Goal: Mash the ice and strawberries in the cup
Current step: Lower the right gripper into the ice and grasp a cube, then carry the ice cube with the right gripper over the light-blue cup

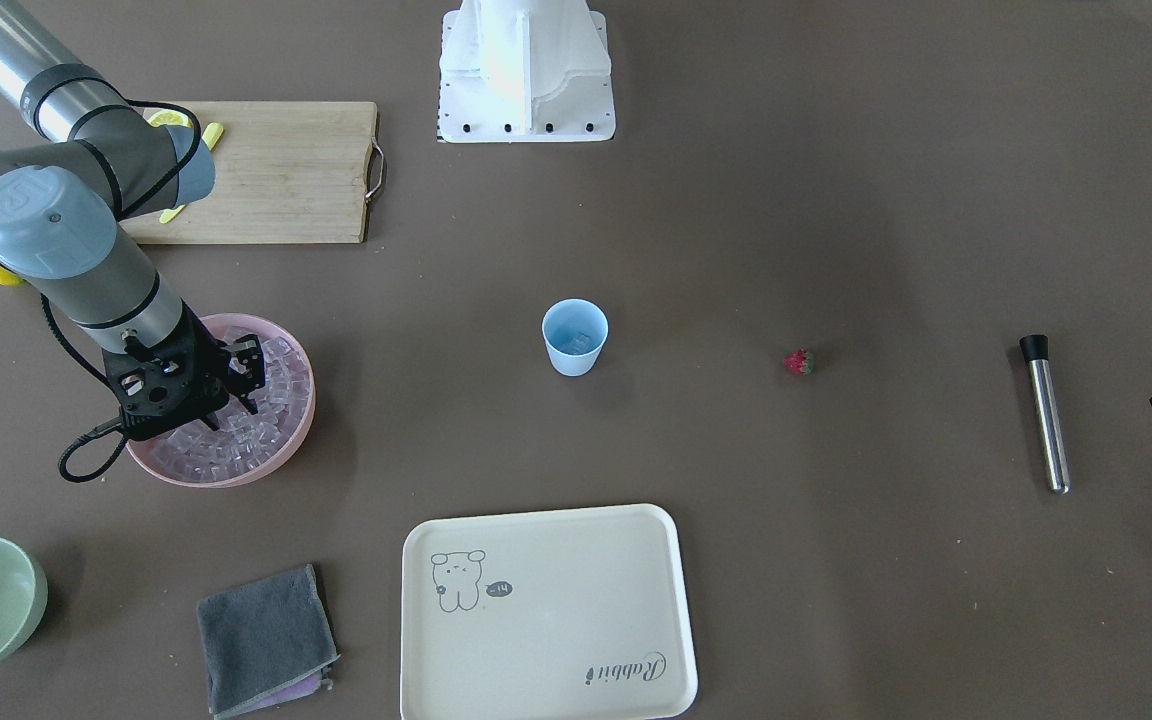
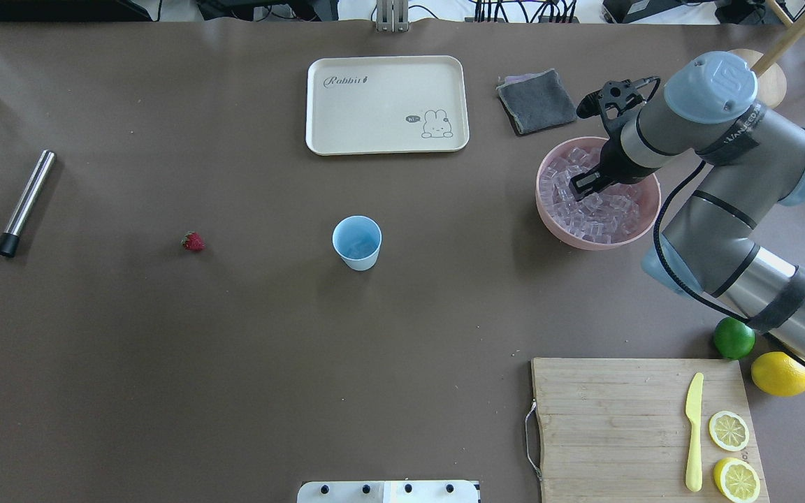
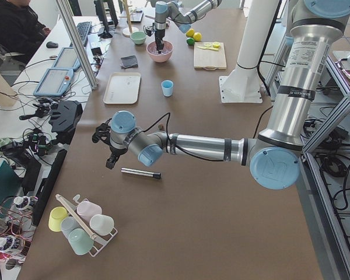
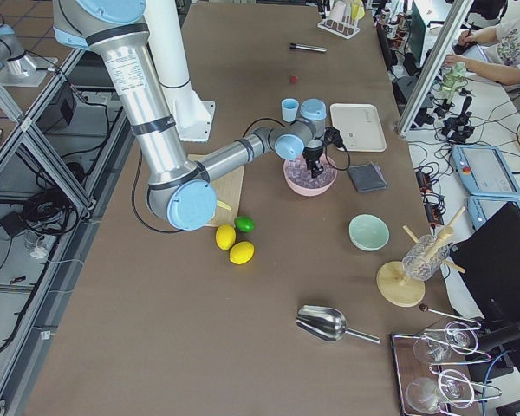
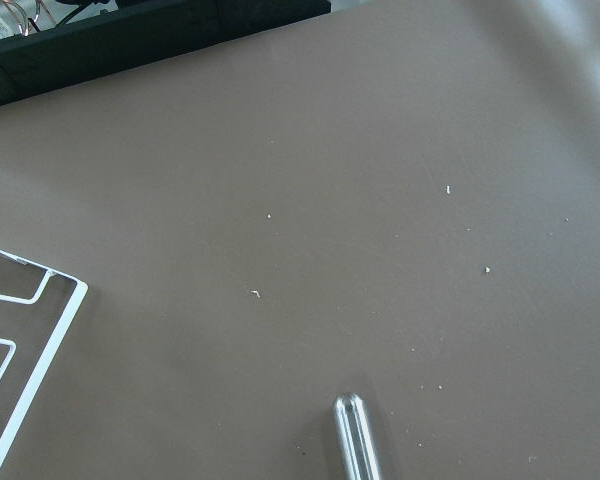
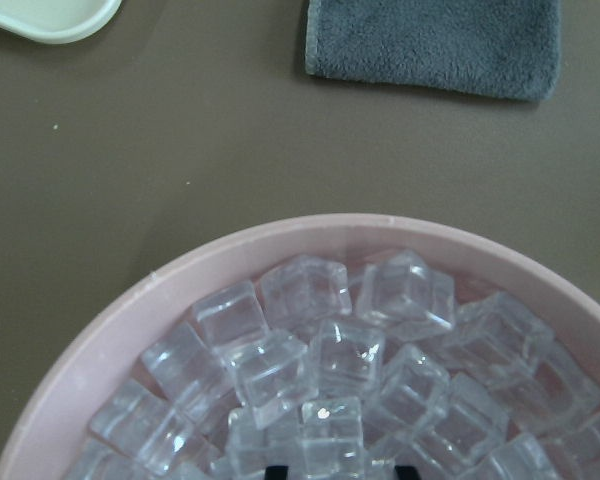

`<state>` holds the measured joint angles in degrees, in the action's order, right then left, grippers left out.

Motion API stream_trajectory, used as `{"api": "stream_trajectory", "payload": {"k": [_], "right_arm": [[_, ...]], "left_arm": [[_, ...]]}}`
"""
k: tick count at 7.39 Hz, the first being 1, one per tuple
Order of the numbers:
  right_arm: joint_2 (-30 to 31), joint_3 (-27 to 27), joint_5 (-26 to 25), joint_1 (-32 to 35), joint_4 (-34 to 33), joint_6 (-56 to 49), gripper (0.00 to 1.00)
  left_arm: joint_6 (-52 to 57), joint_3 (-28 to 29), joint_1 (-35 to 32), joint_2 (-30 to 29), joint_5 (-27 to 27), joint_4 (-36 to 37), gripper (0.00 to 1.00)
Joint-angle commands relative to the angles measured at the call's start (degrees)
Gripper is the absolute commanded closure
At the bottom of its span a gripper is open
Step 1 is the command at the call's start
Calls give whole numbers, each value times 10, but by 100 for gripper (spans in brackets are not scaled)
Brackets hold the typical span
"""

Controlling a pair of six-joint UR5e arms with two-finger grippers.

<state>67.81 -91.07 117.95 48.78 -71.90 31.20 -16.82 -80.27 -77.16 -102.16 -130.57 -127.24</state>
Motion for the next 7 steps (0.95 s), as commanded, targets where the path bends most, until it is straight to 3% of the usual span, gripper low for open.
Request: {"api": "stream_trajectory", "payload": {"k": [1, 2, 4, 6, 7], "right_arm": [[-3, -1, 0, 0, 0, 0, 90], [-4, -6, 1, 0, 0, 0, 99], [-6, -23, 7, 12, -7, 3, 100], [-37, -79, 48, 39, -97, 4, 100], [-67, -92, 44, 33, -146, 28, 100]], "left_arm": [[0, 1, 3, 0, 4, 0, 3], [0, 5, 3, 0, 3, -1, 3], [0, 4, 3, 0, 3, -1, 3], [0, 3, 3, 0, 3, -2, 3], [0, 5, 4, 0, 4, -5, 3]]}}
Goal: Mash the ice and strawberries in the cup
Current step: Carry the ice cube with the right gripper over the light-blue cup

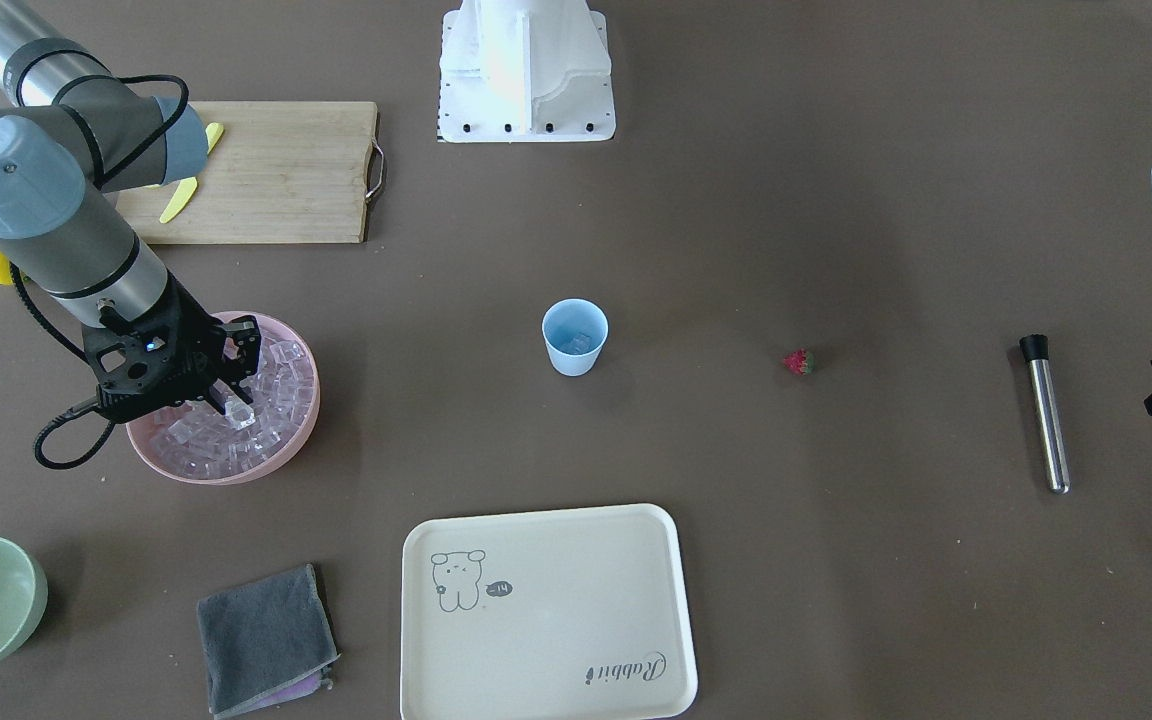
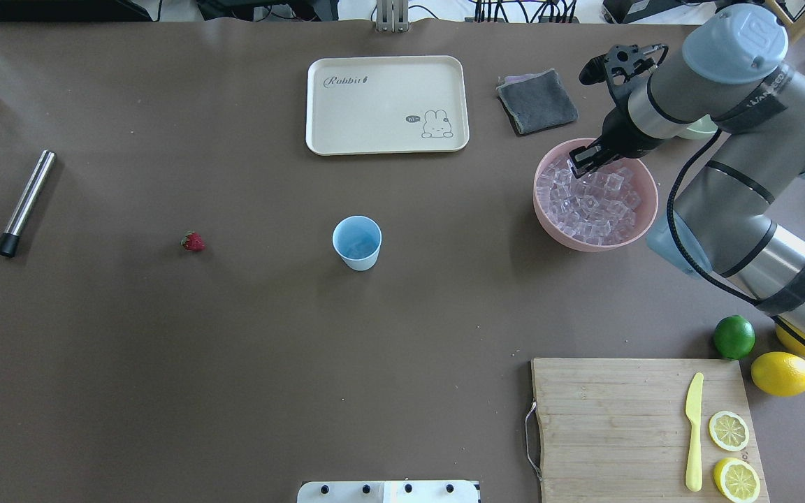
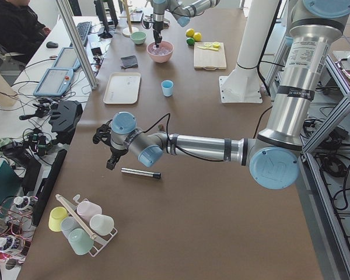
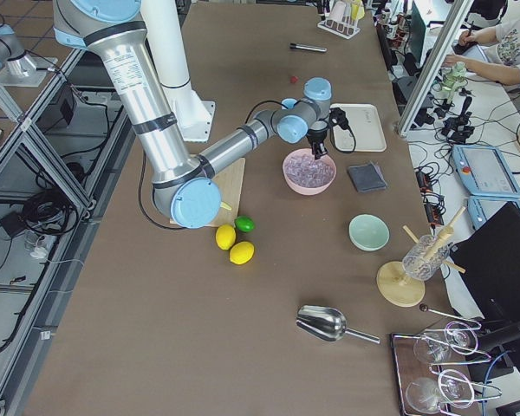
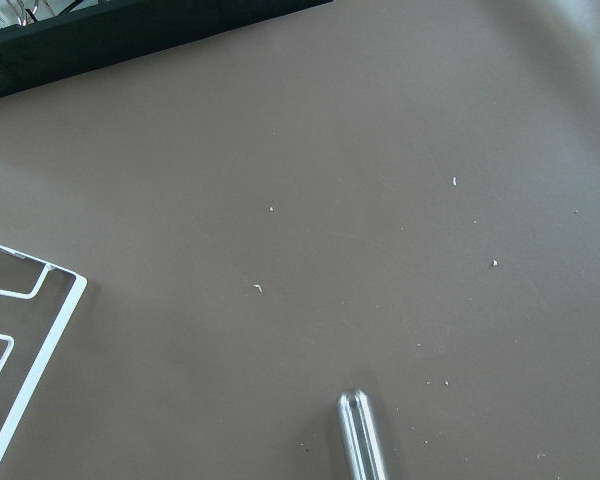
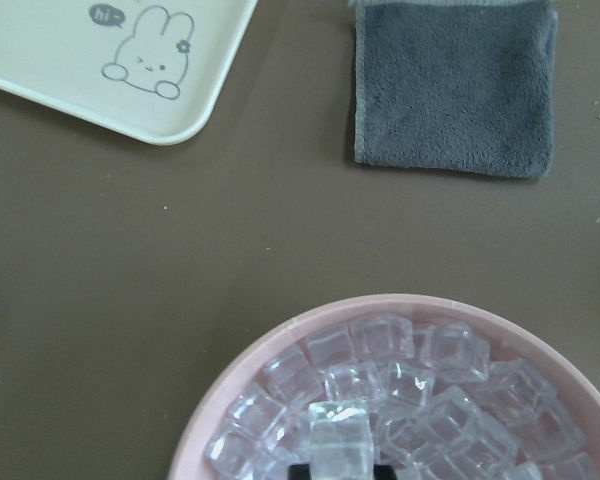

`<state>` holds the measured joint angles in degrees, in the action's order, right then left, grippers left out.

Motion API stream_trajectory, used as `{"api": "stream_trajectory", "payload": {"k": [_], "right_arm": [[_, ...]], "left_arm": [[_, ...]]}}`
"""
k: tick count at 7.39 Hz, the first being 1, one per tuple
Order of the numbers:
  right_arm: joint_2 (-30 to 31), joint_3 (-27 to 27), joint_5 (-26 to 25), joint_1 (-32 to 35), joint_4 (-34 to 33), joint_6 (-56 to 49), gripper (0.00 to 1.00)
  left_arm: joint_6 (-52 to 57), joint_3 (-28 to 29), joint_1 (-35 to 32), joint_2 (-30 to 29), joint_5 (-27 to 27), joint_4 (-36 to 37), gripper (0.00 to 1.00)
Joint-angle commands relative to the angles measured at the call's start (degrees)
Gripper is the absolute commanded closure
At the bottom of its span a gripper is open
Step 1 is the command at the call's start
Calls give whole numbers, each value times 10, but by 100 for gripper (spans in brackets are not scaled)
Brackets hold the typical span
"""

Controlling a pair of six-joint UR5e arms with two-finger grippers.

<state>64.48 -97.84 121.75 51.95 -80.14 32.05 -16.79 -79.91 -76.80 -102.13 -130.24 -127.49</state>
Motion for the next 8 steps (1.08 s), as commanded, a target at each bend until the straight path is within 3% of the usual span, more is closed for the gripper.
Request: {"api": "stream_trajectory", "payload": {"k": [1, 5, 8], "right_arm": [[-64, -24, -2, -27, -64, 91, 100], [-239, 55, -181, -201, -98, 297, 100], [-276, 76, -232, -258, -102, 355, 100]], "left_arm": [[0, 4, 1, -1, 1, -2, 3], [-17, 13, 10, -10, 3, -3, 3], [-18, 15, 16, -11, 4, -3, 3]]}}
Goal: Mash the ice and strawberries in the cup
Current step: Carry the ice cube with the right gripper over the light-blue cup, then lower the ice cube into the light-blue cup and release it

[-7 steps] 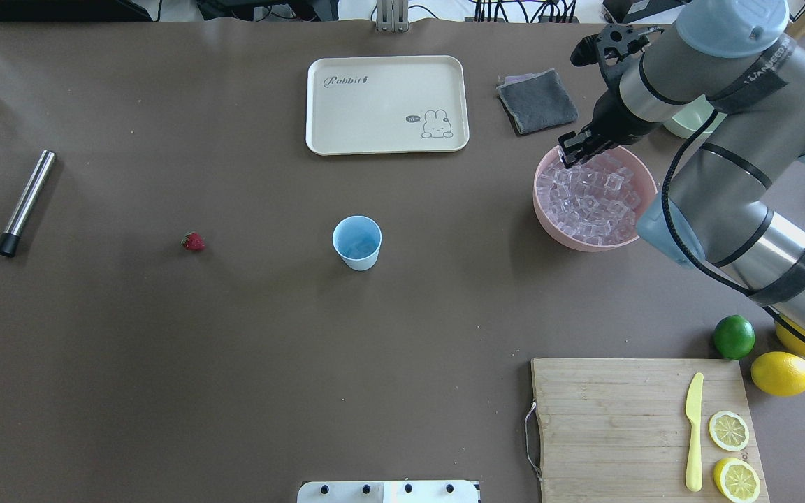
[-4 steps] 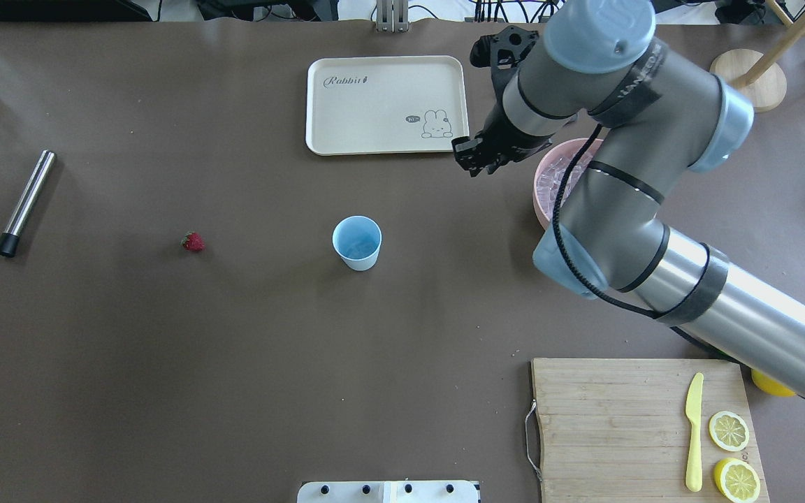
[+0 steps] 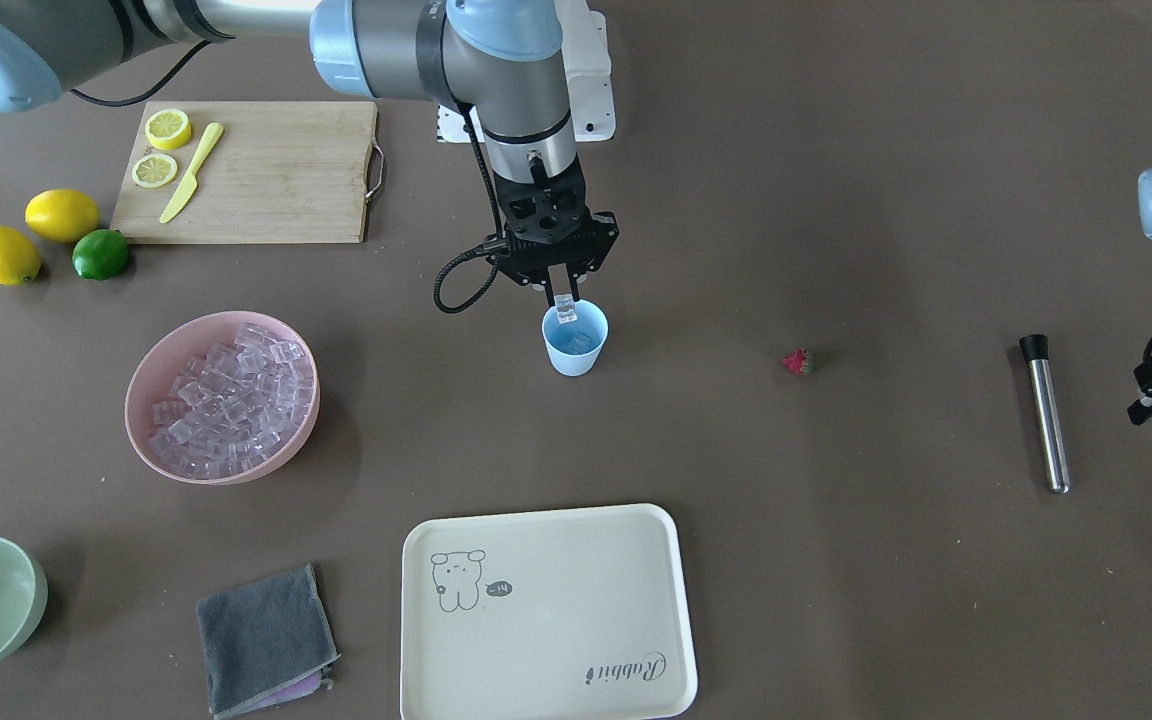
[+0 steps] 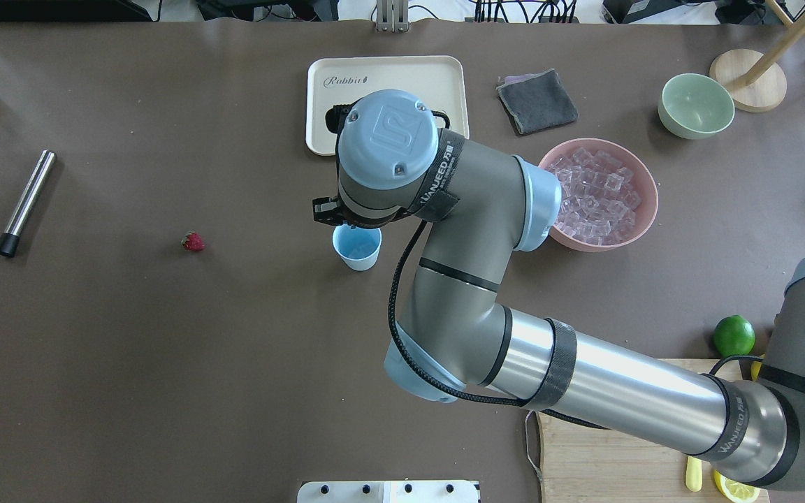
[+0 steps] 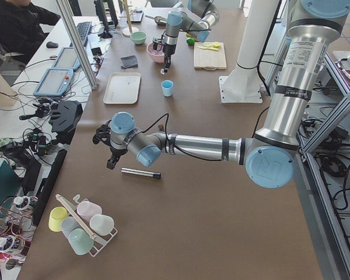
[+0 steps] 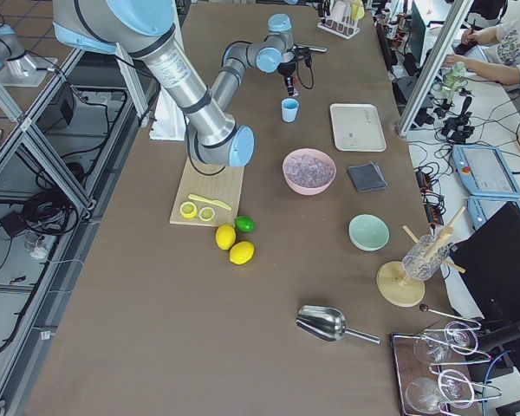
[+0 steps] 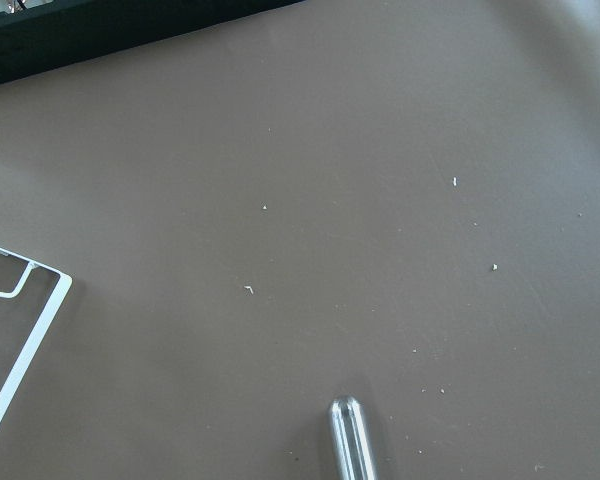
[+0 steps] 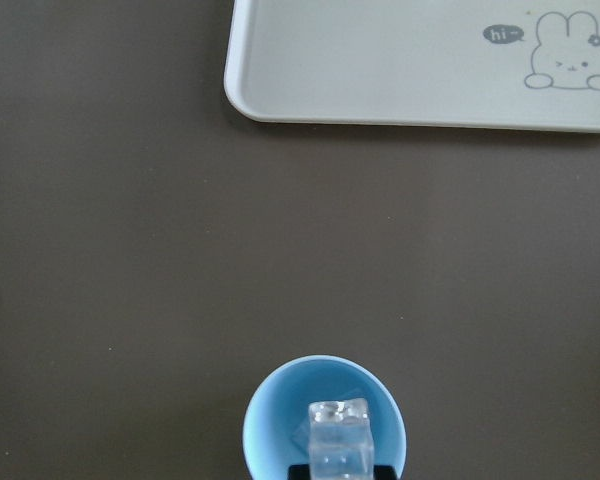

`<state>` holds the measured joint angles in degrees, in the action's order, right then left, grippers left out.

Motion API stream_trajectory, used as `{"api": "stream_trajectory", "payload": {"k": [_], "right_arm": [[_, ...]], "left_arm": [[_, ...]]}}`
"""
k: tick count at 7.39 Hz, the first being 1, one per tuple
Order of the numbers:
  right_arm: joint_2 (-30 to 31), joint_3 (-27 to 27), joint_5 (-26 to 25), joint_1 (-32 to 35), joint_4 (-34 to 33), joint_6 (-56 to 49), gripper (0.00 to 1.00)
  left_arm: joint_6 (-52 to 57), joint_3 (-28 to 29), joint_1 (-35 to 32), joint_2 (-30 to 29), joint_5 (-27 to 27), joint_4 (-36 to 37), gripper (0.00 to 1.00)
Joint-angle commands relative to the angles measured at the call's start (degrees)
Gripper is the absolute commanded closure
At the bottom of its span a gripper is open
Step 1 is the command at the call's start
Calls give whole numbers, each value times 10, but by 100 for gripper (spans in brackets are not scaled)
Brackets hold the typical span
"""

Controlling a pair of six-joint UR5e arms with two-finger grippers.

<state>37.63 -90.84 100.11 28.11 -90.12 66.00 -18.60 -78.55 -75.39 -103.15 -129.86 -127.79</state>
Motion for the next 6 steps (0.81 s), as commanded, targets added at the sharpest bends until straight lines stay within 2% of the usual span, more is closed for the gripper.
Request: {"api": "stream_trajectory", "payload": {"k": [1, 6], "right_arm": [[-3, 7, -24, -24, -2, 15, 100], [3, 27, -35, -24, 0, 5, 99]], "left_arm": [[-5, -1, 2, 0, 0, 0, 3], [-33, 0, 24, 1, 1, -24, 3]]}}
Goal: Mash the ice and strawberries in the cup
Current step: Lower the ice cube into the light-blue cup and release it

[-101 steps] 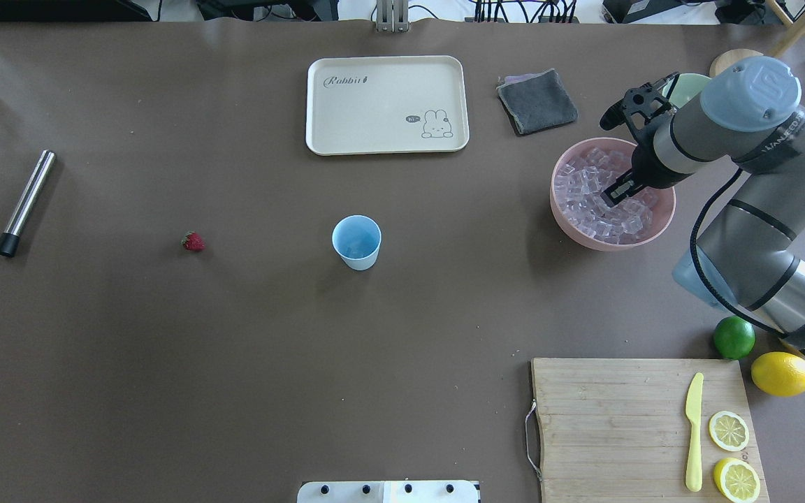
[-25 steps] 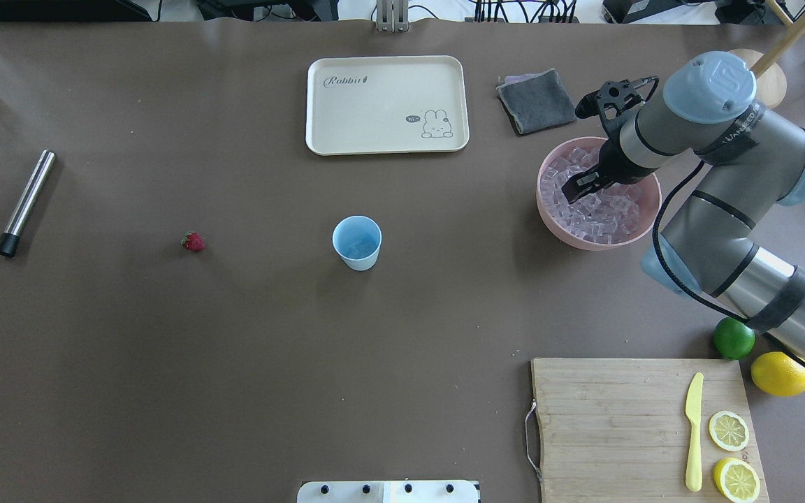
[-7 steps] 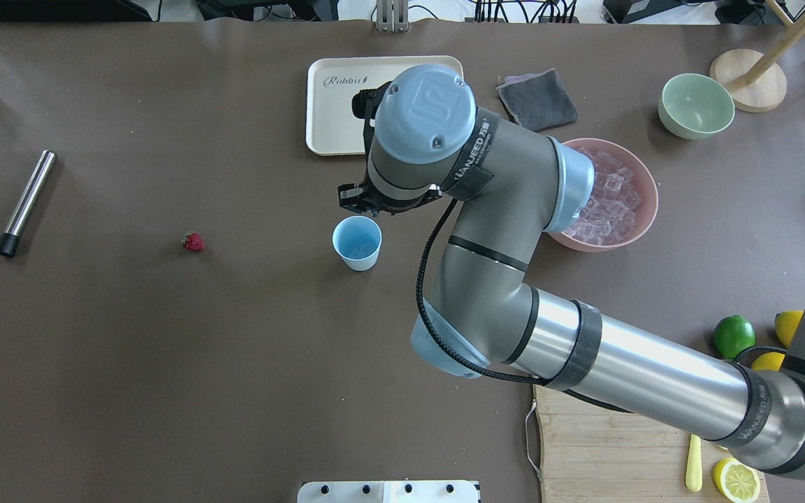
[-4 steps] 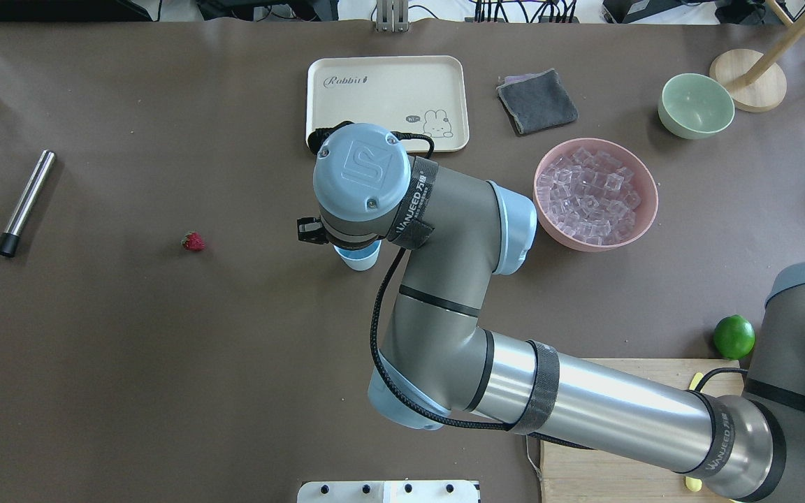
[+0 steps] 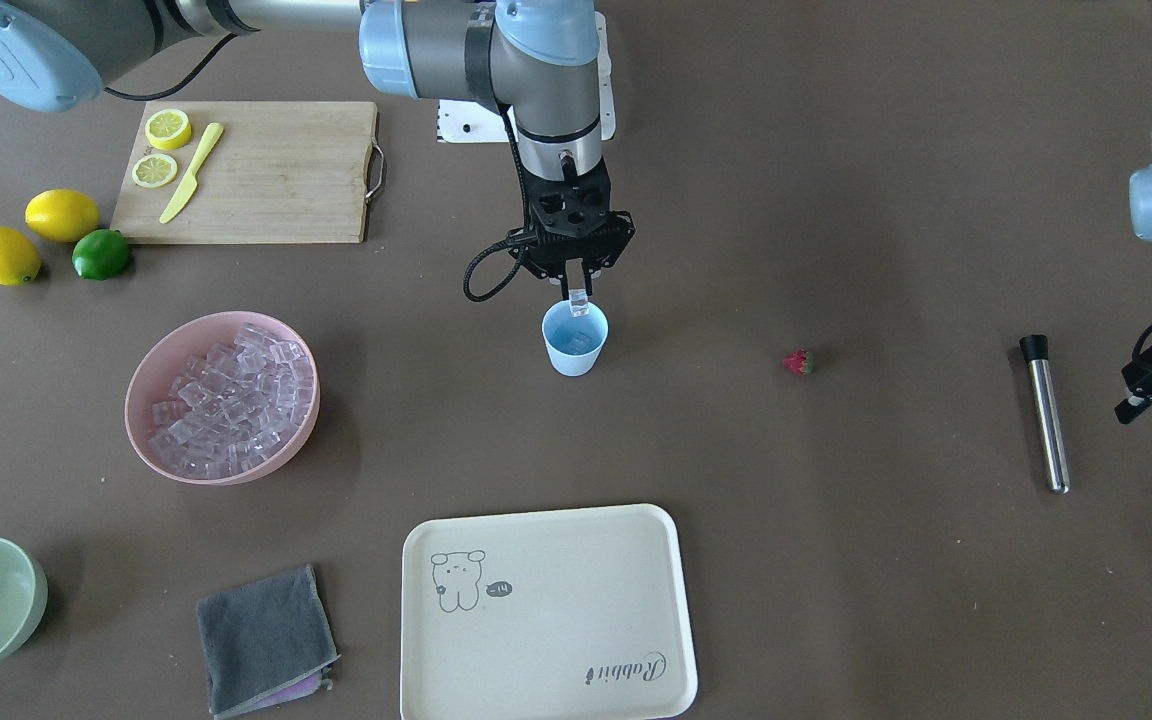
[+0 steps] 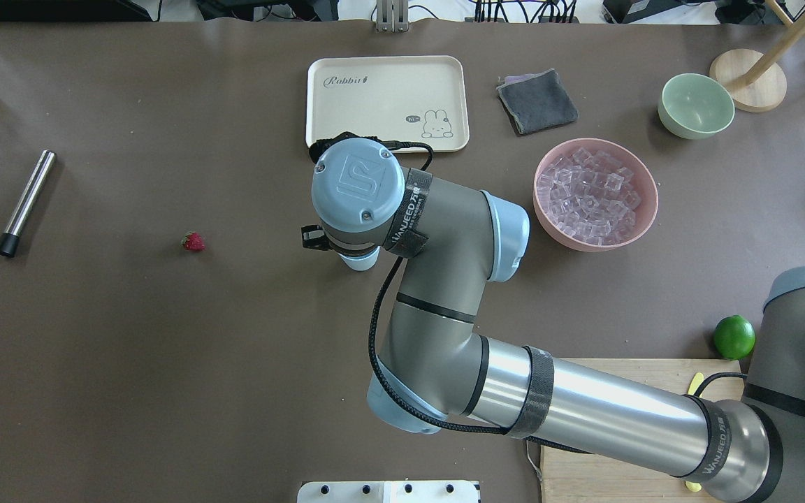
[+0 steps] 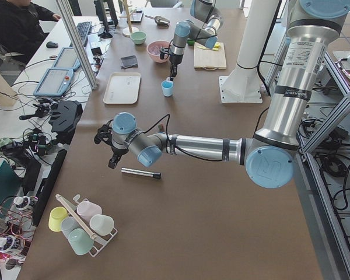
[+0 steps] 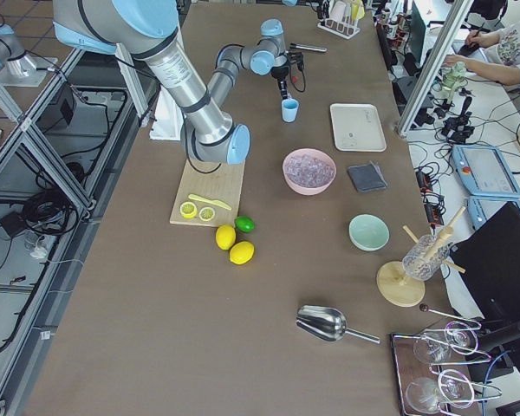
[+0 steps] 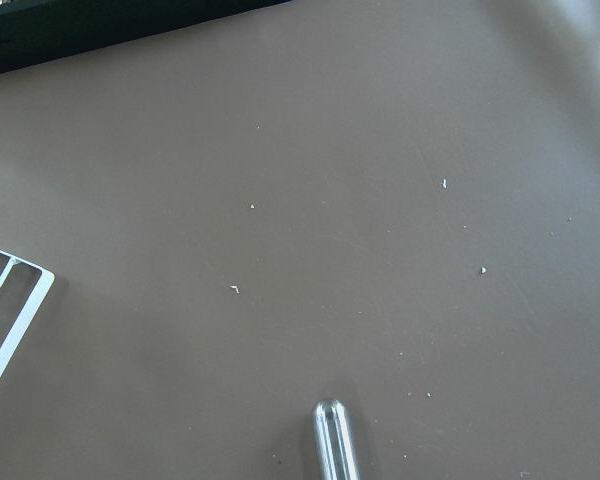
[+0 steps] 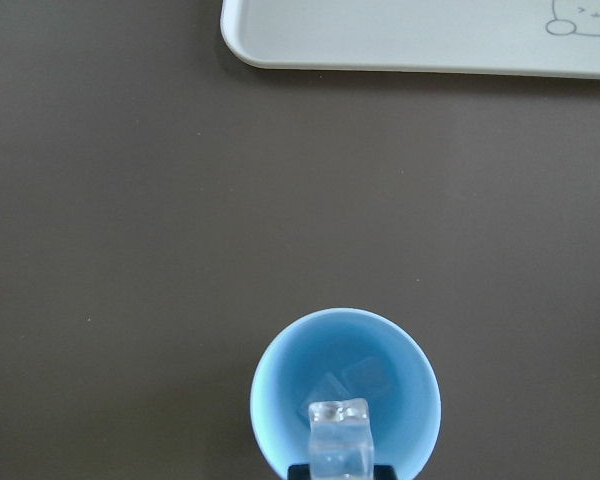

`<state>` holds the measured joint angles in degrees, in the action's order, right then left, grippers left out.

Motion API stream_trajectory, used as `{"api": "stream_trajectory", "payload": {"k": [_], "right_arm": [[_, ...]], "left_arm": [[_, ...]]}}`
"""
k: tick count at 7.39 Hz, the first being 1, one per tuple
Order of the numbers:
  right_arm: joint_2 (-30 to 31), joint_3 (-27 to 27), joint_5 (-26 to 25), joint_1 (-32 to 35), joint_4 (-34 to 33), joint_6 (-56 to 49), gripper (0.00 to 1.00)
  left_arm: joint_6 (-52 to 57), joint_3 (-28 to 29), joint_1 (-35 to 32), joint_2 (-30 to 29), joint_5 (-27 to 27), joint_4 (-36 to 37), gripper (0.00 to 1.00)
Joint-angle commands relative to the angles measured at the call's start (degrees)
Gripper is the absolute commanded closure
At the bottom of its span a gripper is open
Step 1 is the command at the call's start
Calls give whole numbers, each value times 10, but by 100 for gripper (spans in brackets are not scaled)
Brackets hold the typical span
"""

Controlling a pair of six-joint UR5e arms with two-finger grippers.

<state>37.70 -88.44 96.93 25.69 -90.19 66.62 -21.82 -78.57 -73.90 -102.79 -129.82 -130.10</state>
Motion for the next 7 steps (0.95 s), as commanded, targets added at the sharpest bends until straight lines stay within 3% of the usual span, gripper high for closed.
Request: {"api": "stream_trajectory", "payload": {"k": [1, 2, 3, 4, 6, 7], "right_arm": [[2, 4, -4, 2, 1, 0, 97], [4, 5, -7, 2, 1, 1, 97], [4, 5, -7, 2, 1, 3, 90], [1, 12, -9, 2, 3, 21, 48], [0, 18, -22, 2, 5, 22, 27], [-3, 17, -22, 7, 5, 19, 2]], "left_arm": [[-3, -3, 10, -3, 1, -2, 3], [1, -4, 10, -4, 1, -1, 3], [0, -7, 10, -4, 1, -2, 3], [1, -6, 10, -4, 0, -2, 3], [-8, -7, 10, -3, -1, -2, 2], [-37, -17, 10, -13, 0, 4, 2]]}}
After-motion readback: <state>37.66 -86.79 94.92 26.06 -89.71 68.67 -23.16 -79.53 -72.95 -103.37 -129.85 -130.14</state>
